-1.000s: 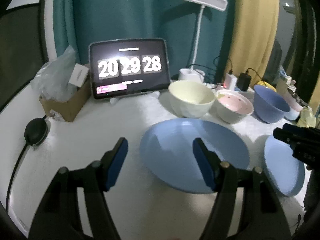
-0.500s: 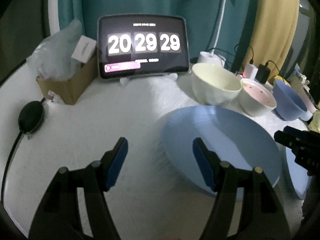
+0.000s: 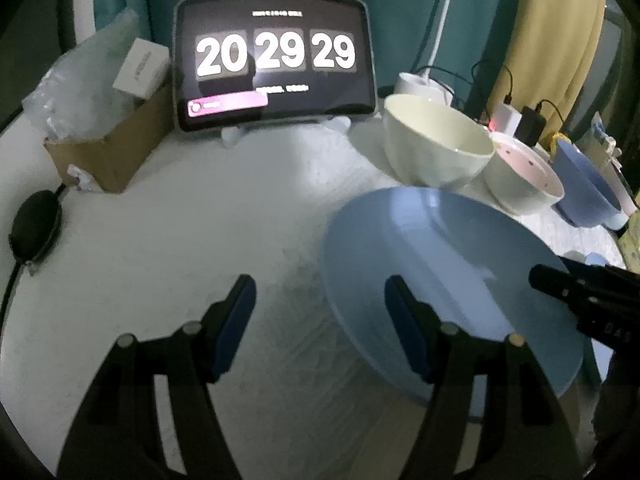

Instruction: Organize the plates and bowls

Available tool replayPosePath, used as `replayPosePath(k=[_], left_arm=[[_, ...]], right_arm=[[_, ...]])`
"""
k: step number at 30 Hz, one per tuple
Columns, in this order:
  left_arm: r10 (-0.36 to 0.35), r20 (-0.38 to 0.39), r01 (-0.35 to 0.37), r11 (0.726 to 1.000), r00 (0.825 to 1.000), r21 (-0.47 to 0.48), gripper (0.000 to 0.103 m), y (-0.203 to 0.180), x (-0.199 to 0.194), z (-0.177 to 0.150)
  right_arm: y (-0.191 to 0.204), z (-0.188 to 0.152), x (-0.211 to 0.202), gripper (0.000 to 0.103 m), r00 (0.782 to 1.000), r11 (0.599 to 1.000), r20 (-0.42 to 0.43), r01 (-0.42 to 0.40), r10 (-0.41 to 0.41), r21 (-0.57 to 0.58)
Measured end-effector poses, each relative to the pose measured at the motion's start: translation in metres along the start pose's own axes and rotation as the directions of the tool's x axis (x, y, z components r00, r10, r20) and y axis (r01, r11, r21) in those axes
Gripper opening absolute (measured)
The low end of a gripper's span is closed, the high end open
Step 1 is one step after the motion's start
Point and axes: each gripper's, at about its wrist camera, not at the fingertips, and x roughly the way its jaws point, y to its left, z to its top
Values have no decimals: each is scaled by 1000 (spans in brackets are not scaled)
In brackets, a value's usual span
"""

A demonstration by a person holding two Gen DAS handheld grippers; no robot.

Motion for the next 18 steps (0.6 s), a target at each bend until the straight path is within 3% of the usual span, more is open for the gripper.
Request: replayPosePath(k=[3, 8, 18], left_arm=[[4, 6, -4, 1000, 1000, 9, 65, 0, 0, 1], [-33, -5, 34, 999, 999, 34, 39, -7, -1, 0], [-38, 4, 37, 997, 999, 61, 33, -14, -11, -5]], right_arm=[[2, -1, 2, 42, 1000, 1000, -4, 1, -1, -2], [7, -3, 2, 30, 1000, 1000, -8, -7, 6, -22], [11, -7, -8, 27, 1000, 999, 8, 22, -22, -44]])
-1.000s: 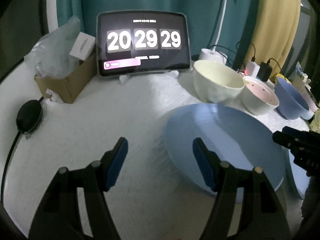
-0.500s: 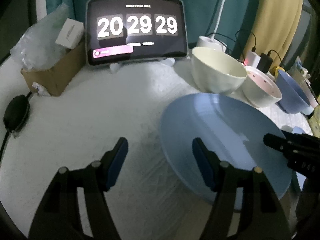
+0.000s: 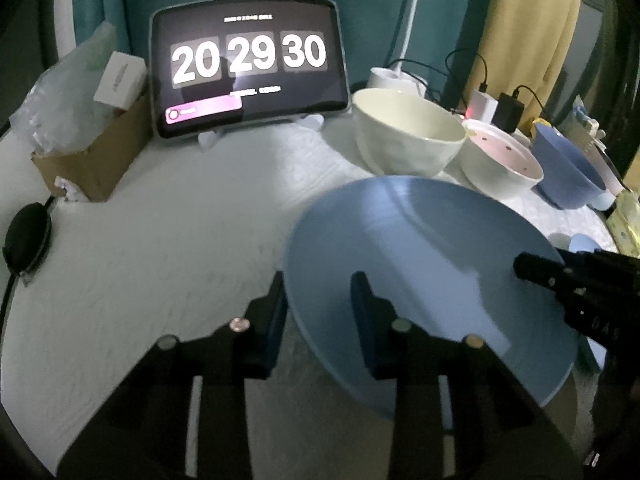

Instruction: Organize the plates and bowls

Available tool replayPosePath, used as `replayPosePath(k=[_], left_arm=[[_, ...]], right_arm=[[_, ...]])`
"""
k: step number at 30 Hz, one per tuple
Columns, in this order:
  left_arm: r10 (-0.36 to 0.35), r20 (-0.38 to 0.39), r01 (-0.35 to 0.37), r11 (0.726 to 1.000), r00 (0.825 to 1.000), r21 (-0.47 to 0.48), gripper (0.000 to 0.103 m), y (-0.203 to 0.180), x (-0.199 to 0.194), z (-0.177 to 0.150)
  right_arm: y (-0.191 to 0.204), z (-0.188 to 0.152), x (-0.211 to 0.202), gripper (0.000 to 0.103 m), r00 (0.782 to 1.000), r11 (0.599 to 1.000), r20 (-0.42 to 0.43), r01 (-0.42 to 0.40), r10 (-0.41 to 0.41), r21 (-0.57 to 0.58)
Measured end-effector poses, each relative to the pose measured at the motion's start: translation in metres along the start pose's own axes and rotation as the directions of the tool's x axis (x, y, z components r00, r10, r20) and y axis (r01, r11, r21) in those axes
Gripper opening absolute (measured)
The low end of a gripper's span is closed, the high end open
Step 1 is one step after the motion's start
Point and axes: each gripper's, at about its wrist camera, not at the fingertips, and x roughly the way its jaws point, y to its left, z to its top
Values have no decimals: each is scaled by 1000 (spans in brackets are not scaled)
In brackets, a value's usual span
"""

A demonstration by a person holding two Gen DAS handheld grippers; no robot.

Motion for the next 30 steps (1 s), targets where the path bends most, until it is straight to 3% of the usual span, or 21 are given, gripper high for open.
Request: replayPosePath(k=[30], left_arm=[[-26, 89, 20, 998, 996, 67, 33, -45, -54, -9]], right_arm=[[-23, -22, -63, 26, 994, 999, 107, 21, -25, 40]])
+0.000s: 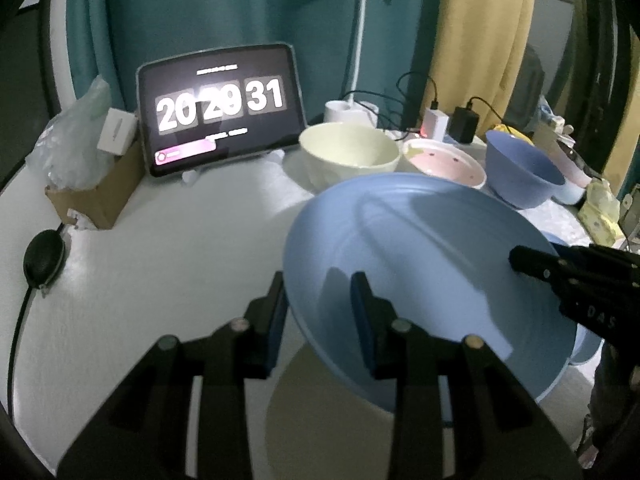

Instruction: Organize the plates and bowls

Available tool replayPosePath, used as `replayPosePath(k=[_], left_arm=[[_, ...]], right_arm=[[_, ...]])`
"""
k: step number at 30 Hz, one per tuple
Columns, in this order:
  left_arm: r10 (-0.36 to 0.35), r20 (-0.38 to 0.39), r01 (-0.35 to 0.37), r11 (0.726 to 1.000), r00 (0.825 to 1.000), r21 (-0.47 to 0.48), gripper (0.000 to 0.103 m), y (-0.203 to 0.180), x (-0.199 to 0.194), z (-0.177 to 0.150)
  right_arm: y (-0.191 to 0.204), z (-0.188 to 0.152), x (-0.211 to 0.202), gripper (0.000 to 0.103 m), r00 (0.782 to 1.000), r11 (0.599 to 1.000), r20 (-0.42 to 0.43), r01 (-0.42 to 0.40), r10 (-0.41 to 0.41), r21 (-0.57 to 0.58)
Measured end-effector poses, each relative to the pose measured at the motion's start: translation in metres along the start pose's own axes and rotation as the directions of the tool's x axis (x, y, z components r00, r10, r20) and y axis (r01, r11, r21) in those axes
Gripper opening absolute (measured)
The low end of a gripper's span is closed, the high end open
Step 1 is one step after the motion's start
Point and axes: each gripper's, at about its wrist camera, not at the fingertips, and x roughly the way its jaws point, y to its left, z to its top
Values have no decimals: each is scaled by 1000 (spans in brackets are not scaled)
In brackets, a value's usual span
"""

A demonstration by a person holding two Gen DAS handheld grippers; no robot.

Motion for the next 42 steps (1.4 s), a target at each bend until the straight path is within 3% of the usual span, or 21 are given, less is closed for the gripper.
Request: replayPosePath(k=[42], left_arm=[[-50, -34, 54, 987, 998, 151, 33, -118, -5, -6]], right_arm=[[-104, -39, -46, 26, 998, 989, 57, 26, -35, 148]])
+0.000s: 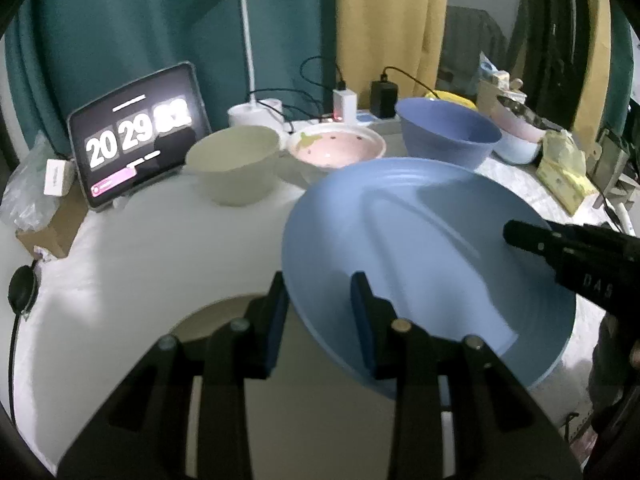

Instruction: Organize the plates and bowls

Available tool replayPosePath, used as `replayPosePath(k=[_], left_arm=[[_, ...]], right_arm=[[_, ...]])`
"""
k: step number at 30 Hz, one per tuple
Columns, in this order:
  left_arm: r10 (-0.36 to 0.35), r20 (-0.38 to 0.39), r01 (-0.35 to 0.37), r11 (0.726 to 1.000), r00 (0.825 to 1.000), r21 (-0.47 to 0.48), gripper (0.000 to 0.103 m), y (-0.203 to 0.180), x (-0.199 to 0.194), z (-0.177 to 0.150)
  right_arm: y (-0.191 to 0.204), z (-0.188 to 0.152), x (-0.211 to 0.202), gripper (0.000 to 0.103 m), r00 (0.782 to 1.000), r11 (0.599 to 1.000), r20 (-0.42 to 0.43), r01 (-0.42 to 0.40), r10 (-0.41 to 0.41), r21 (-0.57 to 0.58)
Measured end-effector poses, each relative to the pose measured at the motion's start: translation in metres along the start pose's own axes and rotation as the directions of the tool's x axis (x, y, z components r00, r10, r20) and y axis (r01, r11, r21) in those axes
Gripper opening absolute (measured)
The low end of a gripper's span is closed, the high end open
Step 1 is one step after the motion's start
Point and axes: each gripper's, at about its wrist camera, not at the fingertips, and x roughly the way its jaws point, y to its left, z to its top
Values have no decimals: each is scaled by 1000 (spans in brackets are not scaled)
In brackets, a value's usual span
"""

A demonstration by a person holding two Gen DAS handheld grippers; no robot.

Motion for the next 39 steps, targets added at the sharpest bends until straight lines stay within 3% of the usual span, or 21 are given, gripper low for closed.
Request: replayPosePath(k=[19, 39], left_arm=[[-39, -61, 43, 997, 997, 58, 33, -59, 26, 0], [-46, -129, 61, 992, 991, 112, 34, -91, 54, -8]], right_arm=[[-58, -14, -4, 26, 999, 997, -18, 50, -49, 53], [-93, -28, 3, 26, 995, 992, -53, 90, -85, 92]])
